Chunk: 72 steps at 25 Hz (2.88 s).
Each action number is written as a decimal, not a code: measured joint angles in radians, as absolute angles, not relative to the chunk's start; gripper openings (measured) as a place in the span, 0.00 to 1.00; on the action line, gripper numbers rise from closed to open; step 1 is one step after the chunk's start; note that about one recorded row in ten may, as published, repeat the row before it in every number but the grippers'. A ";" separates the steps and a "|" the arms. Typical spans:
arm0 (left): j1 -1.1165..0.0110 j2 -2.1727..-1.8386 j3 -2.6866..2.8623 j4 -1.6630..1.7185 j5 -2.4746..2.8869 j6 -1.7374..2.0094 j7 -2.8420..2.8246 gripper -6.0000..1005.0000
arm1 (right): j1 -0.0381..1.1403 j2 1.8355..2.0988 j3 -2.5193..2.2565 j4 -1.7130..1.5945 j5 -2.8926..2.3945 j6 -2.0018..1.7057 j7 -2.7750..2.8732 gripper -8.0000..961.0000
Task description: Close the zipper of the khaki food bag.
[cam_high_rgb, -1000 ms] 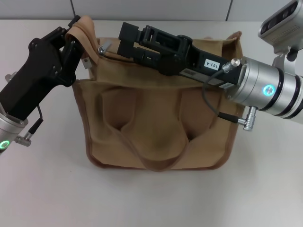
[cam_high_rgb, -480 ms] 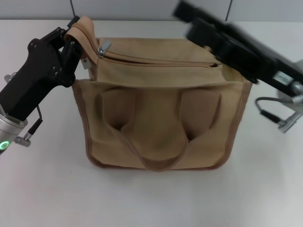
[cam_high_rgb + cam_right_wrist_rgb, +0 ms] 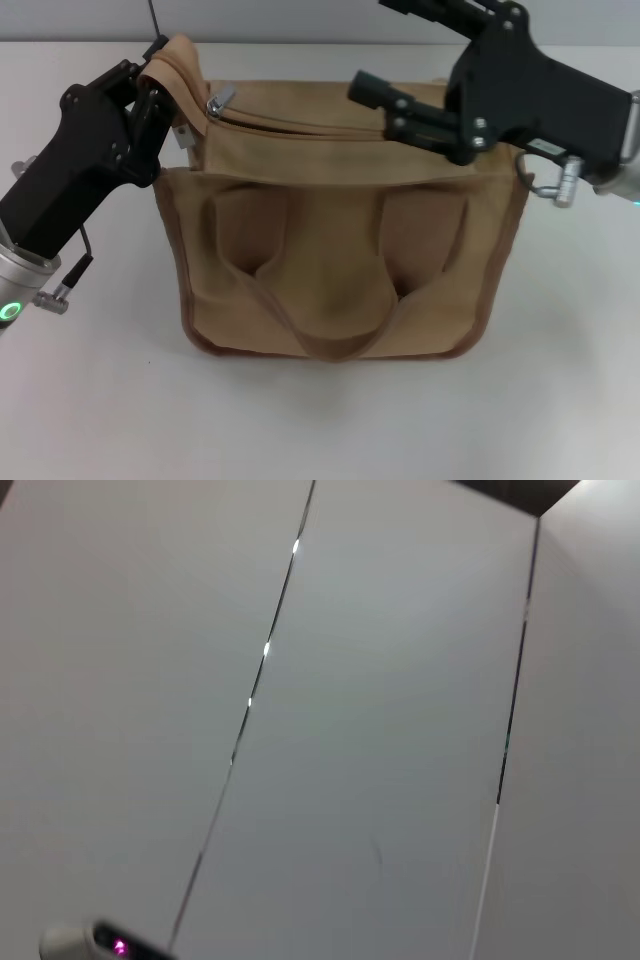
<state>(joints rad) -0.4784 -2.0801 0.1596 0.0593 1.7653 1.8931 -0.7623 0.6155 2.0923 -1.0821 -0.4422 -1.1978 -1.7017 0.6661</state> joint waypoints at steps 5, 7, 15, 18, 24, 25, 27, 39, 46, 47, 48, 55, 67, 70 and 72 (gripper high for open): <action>-0.484 -2.080 0.160 0.053 1.766 1.894 -0.762 0.08 | 0.619 2.092 -1.204 -0.466 -1.093 -1.631 0.460 0.77; -0.488 -2.080 0.160 0.052 1.766 1.894 -0.762 0.08 | 0.611 2.092 -1.279 -0.483 -1.022 -1.595 0.365 0.76; -0.514 -2.080 0.153 0.032 1.764 1.888 -0.762 0.08 | 0.601 2.092 -1.375 -0.505 -0.897 -1.513 0.128 0.76; -0.523 -2.080 0.150 0.026 1.760 1.887 -0.762 0.08 | 0.596 2.092 -1.378 -0.525 -0.897 -1.489 0.073 0.76; -0.533 -2.080 0.147 0.017 1.759 1.878 -0.762 0.08 | 0.582 2.092 -1.434 -0.566 -0.898 -1.411 0.020 0.76; -0.534 -2.080 0.146 0.015 1.759 1.876 -0.762 0.08 | 0.582 2.092 -1.449 -0.570 -0.898 -1.395 0.014 0.76; -0.535 -2.080 0.142 0.008 1.758 1.871 -0.754 0.08 | 0.582 2.092 -1.477 -0.576 -0.895 -1.365 -0.004 0.76; -0.546 -2.080 0.136 -0.011 1.760 1.867 -0.735 0.08 | 0.592 2.092 -1.588 -0.609 -0.847 -1.251 -0.016 0.76; -0.554 -2.080 0.143 -0.030 1.766 1.872 -0.735 0.08 | 0.598 2.092 -1.623 -0.629 -0.830 -1.212 -0.016 0.76; -0.555 -2.080 0.143 -0.033 1.766 1.873 -0.735 0.08 | 0.599 2.092 -1.628 -0.631 -0.820 -1.210 -0.016 0.76; -0.555 -2.080 0.143 -0.033 1.766 1.873 -0.735 0.08 | 0.600 2.092 -1.634 -0.632 -0.808 -1.209 -0.016 0.76; -0.556 -2.080 0.144 -0.040 1.776 1.874 -0.735 0.08 | 0.601 2.092 -1.687 -0.632 -0.759 -1.174 -0.022 0.76; -0.540 -2.080 0.138 -0.040 1.780 1.877 -0.735 0.08 | 0.578 2.092 -1.754 -0.632 -0.686 -1.177 -0.091 0.74; -0.540 -2.080 0.138 -0.040 1.781 1.876 -0.735 0.08 | 0.575 2.092 -1.755 -0.631 -0.686 -1.175 -0.091 0.73; -0.540 -2.080 0.138 -0.040 1.781 1.877 -0.735 0.08 | 0.573 2.092 -1.755 -0.628 -0.686 -1.173 -0.095 0.72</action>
<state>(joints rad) -0.5399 -2.0801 0.1380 -0.0399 1.7809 1.8772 -0.7348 0.5727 2.0924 -1.7550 -0.6279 -0.6861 -1.1732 -0.0947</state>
